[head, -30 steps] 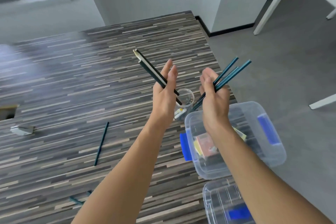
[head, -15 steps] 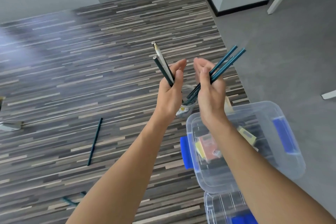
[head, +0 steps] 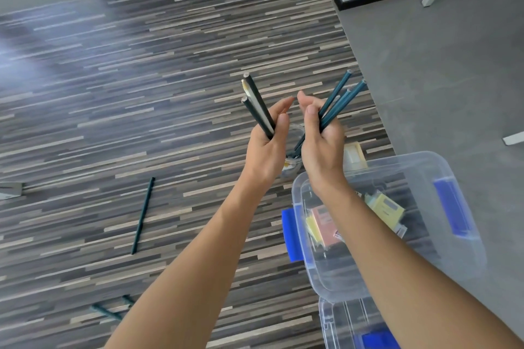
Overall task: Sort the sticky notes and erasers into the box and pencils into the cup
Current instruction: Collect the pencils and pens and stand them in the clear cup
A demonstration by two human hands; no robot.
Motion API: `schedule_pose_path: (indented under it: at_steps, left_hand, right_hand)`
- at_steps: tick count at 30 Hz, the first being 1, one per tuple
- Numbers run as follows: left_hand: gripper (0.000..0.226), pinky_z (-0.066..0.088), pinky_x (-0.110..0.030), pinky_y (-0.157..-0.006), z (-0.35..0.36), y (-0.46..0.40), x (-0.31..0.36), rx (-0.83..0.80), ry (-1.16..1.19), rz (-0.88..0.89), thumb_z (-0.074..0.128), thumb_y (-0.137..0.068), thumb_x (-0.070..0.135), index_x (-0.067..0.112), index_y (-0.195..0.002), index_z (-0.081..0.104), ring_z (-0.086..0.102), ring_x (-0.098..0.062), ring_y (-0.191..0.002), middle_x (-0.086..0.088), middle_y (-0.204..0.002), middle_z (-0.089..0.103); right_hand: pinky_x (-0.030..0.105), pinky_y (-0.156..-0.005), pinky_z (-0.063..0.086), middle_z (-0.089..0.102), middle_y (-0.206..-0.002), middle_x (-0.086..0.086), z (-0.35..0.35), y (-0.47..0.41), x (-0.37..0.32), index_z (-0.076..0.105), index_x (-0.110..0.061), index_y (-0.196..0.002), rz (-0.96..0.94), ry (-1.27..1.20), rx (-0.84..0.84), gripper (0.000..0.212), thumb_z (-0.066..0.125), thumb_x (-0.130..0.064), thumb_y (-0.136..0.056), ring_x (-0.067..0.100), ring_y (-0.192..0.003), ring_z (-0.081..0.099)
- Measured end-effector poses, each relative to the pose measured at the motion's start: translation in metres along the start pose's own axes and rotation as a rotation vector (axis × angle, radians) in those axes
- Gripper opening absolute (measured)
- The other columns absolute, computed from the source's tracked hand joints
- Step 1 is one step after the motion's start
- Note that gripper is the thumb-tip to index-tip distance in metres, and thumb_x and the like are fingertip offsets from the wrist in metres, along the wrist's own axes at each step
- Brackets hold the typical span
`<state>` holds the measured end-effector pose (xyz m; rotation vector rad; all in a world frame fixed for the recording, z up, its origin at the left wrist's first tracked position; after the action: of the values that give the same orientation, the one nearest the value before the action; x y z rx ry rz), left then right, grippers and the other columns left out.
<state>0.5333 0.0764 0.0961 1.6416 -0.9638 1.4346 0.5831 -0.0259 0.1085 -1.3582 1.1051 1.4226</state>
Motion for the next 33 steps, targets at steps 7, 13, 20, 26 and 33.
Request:
schedule_pose_path:
  at_steps: [7, 13, 20, 26, 33]
  left_hand:
    - [0.035, 0.044, -0.040, -0.108, 0.004, 0.003, -0.012, -0.009, -0.043, -0.040, 0.044, -0.104, 0.010, 0.009, -0.138, 0.051, 0.056, -0.010, -0.124, -0.001, -0.130, 0.062]
    - [0.036, 0.054, -0.028, -0.091, 0.002, 0.008, -0.005, 0.009, -0.032, -0.044, 0.051, -0.102, 0.015, 0.010, -0.137, 0.053, 0.065, -0.008, -0.109, 0.010, -0.118, 0.068]
    - [0.037, 0.047, -0.042, -0.104, -0.003, 0.016, 0.003, 0.052, -0.071, -0.056, 0.054, -0.100, 0.023, 0.018, -0.137, 0.053, 0.057, -0.013, -0.124, 0.004, -0.134, 0.060]
    - [0.039, 0.040, -0.035, -0.111, -0.019, 0.037, 0.020, 0.097, -0.098, -0.046, 0.053, -0.101, 0.023, 0.016, -0.139, 0.052, 0.049, -0.005, -0.130, 0.003, -0.139, 0.057]
    - [0.037, 0.042, -0.033, -0.109, -0.049, 0.090, 0.044, 0.154, -0.067, -0.001, 0.052, -0.101, 0.026, 0.018, -0.137, 0.054, 0.051, -0.004, -0.128, 0.005, -0.135, 0.058]
  right_hand:
    - [0.013, -0.095, 0.041, 0.065, -0.113, -0.007, 0.001, 0.007, 0.007, 0.063, -0.005, -0.116, -0.012, 0.101, -0.036, 0.024, 0.045, -0.012, -0.102, -0.002, -0.112, 0.057]
    - [0.018, -0.082, 0.052, 0.066, -0.116, 0.002, 0.003, 0.010, 0.006, 0.061, -0.012, -0.120, 0.021, 0.091, -0.060, 0.023, 0.051, -0.016, -0.100, 0.006, -0.106, 0.063]
    - [0.028, -0.097, 0.049, 0.066, -0.117, -0.004, -0.004, 0.015, 0.001, 0.062, -0.015, -0.120, 0.030, 0.122, -0.034, 0.023, 0.056, -0.021, -0.098, 0.006, -0.114, 0.059]
    - [0.034, -0.104, 0.045, 0.063, -0.123, -0.004, -0.011, 0.034, -0.018, 0.060, -0.012, -0.122, 0.011, 0.166, -0.023, 0.028, 0.057, -0.024, -0.097, 0.006, -0.119, 0.056]
    - [0.022, -0.101, 0.042, 0.061, -0.127, 0.004, -0.012, 0.081, -0.050, 0.059, -0.017, -0.118, -0.113, 0.221, -0.053, 0.020, 0.055, -0.023, -0.099, 0.012, -0.125, 0.052]
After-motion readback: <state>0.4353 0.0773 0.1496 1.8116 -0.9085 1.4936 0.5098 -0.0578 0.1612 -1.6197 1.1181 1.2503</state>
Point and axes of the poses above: each hand's wrist, its own y-axis away from the middle knuckle, its own z-axis out of the palm, x = y × z, the point moved 8 cm from there along -y, towards the middle knuckle
